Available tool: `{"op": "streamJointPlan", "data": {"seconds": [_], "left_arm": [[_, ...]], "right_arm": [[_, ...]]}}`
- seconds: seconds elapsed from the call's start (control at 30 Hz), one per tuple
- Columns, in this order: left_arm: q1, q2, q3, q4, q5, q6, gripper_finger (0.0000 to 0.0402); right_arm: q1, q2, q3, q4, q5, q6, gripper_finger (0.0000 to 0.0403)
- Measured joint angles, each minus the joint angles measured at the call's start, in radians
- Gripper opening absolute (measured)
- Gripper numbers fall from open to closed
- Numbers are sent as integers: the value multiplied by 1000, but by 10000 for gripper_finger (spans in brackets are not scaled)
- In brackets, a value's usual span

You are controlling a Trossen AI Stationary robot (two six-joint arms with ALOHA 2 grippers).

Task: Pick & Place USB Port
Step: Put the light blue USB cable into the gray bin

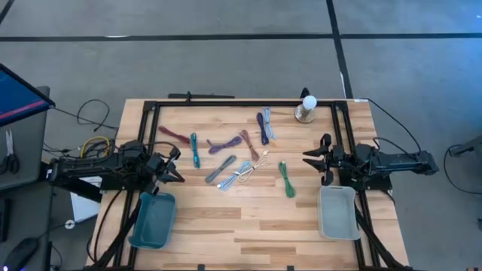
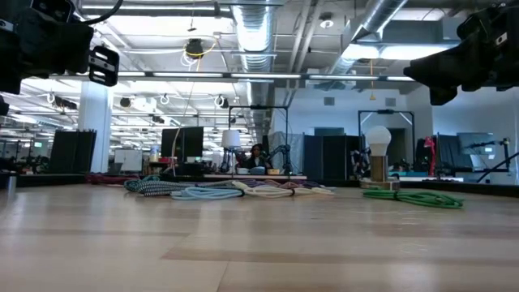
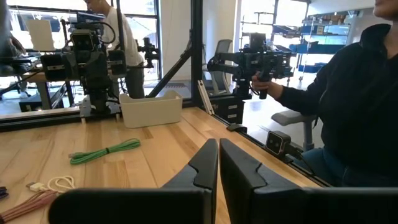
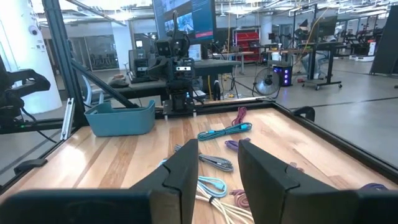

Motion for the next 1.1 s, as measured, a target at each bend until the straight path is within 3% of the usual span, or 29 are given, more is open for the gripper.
{"op": "streamJointPlan", "data": {"seconds": [1.1], "left_arm": [[0,0,0,30,0,0,17]], "right_arm": [[0,0,0,0,0,0,107]]}}
